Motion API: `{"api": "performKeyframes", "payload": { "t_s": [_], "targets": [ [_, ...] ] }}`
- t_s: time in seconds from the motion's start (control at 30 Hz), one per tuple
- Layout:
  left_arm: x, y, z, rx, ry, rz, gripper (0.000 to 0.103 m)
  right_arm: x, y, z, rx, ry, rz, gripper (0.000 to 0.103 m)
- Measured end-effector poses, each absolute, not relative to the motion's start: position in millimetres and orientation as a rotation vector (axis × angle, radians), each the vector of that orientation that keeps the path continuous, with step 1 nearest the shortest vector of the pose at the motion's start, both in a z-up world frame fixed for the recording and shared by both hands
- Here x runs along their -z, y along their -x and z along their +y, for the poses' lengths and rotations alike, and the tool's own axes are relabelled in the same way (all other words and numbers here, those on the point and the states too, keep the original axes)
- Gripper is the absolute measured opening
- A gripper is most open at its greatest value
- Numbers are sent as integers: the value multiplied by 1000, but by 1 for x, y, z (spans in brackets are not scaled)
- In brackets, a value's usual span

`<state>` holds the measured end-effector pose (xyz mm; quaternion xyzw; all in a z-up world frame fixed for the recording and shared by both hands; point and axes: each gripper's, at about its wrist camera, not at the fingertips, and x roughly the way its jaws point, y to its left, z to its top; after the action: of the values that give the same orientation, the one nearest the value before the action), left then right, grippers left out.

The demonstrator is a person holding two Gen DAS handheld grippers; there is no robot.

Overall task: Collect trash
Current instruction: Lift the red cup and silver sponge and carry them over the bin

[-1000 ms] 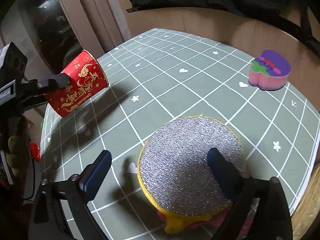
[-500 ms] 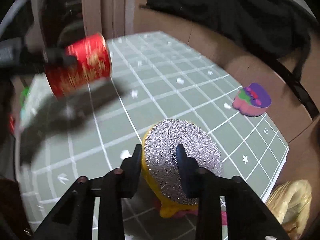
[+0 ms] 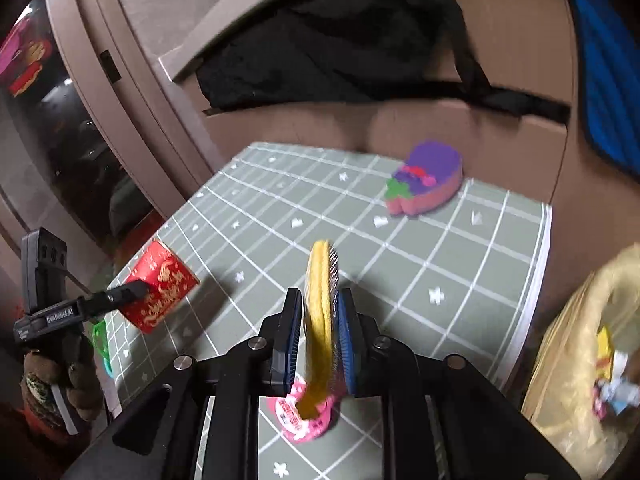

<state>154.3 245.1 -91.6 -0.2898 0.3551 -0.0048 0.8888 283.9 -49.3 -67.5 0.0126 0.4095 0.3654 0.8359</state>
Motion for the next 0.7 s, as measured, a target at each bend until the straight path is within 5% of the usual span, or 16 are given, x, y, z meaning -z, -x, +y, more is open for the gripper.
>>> {"api": "performKeyframes", "payload": {
  "t_s": [0.4, 0.7],
  "targets": [
    [91, -162, 225, -4, 508, 750, 58, 90, -274, -20, -800, 86, 900, 20],
    [67, -179, 188, 28, 426, 685, 57, 56, -257, -39, -699, 163, 733, 14]
  ]
}}
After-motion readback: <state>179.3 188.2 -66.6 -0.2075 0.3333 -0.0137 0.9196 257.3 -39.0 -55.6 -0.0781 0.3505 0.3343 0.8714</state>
